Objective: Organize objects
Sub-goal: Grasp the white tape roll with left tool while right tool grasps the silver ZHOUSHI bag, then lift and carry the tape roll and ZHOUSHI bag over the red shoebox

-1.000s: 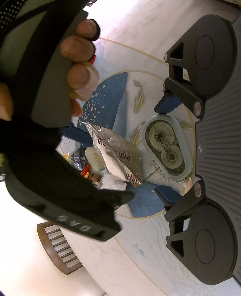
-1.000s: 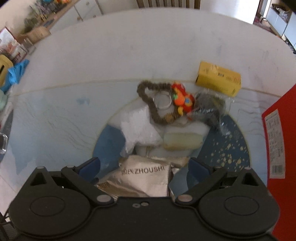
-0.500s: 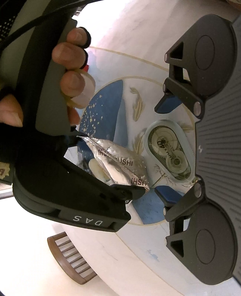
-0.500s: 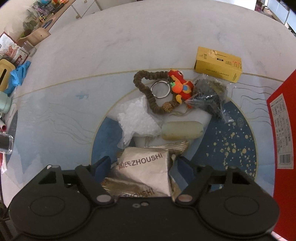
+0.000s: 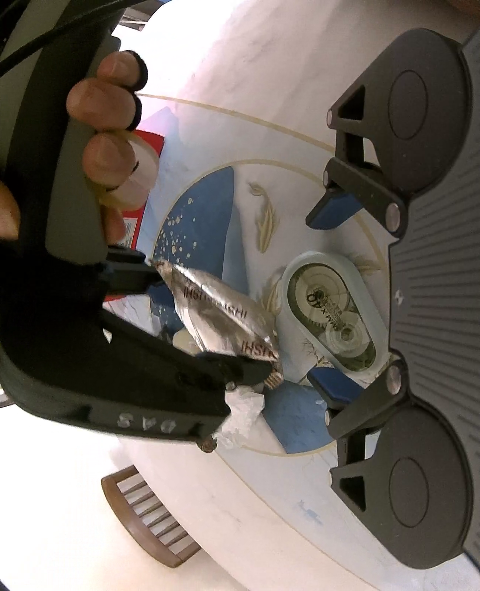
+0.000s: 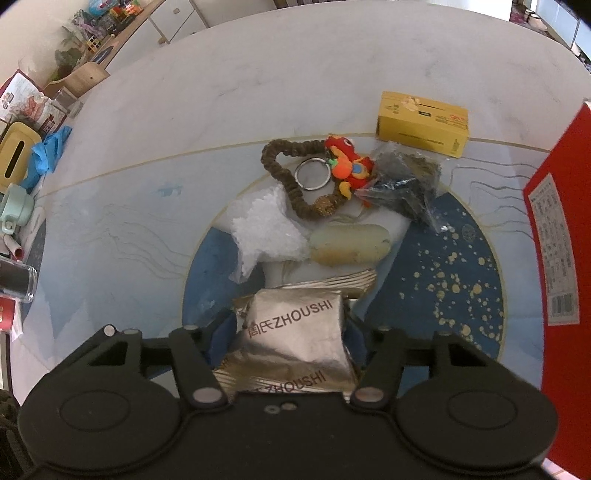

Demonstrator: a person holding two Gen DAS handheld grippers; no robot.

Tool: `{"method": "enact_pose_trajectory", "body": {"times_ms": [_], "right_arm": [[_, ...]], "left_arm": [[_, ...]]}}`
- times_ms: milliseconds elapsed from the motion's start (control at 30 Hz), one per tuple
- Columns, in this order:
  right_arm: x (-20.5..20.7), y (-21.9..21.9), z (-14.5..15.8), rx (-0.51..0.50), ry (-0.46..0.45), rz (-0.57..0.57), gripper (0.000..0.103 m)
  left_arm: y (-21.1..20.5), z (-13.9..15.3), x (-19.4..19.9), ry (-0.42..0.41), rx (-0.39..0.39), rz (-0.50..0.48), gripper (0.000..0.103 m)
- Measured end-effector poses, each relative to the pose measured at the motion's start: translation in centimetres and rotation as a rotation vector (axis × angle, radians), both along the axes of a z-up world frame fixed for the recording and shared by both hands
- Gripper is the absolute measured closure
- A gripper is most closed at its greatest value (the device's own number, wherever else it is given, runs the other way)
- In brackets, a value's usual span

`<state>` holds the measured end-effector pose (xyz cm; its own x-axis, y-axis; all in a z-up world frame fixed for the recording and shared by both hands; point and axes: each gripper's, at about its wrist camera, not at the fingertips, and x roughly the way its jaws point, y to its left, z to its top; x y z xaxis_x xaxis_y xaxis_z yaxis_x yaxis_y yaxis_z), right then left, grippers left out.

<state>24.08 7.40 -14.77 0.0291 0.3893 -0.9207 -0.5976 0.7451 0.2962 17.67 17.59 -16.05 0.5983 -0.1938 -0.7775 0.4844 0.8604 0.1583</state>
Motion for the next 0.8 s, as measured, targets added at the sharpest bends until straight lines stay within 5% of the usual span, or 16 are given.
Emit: {"method": "enact_pose_trajectory", "body": {"times_ms": [267, 433, 600, 800], "right_arm": [[0.1, -2.6, 1.5, 0.046, -0.011, -0.010, 0.048], [0.1, -3.2, 3.6, 0.080, -0.021, -0.014, 0.048], [-0.7, -4.7, 4.8, 0.103, -0.026, -0.004, 0.048], [-1.5, -7.2, 5.7, 0.124, -0.016, -0.007, 0.048]], "left_arm": [[-0.8, 0.4, -0.6, -0.025, 0.033, 0.003, 0.043], [-2.1, 0.8, -1.7, -0.079, 0.078, -0.009, 0.071], [-3.3, 1.0, -0.9, -0.061, 0.079, -0.015, 0.079], [-2.4, 0.6, -0.5, -0.009, 0.029, 0.003, 0.072]]}}
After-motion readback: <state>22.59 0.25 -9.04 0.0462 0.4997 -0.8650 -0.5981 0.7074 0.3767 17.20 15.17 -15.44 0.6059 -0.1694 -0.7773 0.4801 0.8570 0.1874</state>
